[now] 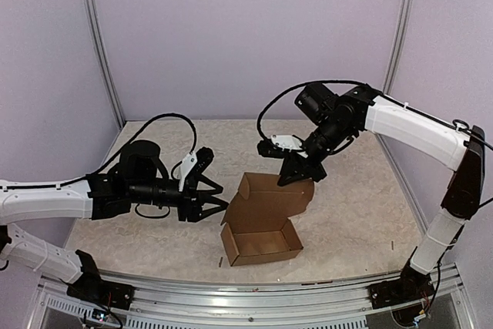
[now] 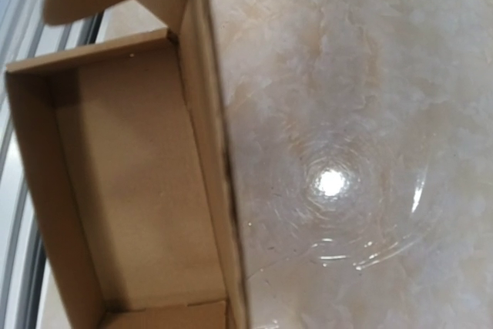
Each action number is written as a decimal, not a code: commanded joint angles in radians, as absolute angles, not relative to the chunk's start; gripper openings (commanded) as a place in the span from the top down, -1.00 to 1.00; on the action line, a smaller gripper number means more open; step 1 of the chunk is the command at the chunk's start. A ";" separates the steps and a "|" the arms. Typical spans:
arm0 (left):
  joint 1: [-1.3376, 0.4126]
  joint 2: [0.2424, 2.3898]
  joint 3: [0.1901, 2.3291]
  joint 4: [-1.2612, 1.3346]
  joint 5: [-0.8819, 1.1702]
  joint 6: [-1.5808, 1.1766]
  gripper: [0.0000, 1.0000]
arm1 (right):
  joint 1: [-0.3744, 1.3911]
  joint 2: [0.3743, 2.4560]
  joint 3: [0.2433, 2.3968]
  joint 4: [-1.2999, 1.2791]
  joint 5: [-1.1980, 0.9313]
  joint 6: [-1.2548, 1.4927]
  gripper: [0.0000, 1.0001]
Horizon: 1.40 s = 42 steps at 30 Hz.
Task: Fold the paper box
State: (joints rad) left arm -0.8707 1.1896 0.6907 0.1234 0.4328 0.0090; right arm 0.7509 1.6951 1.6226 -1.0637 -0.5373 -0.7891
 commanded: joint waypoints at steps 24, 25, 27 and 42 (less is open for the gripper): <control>-0.911 1.449 0.785 0.265 0.617 0.075 0.62 | 0.766 1.697 1.677 -1.273 -0.829 -0.971 1.00; -0.913 1.454 0.790 0.263 0.630 0.075 0.68 | 0.766 1.695 1.678 -1.271 -0.832 -0.970 1.00; -0.915 1.470 0.797 0.261 0.648 0.072 0.81 | 0.766 1.694 1.683 -1.264 -0.837 -0.966 1.00; -0.921 1.453 0.763 0.278 0.639 0.039 1.00 | 0.646 1.630 1.690 -1.195 -0.919 -0.884 0.52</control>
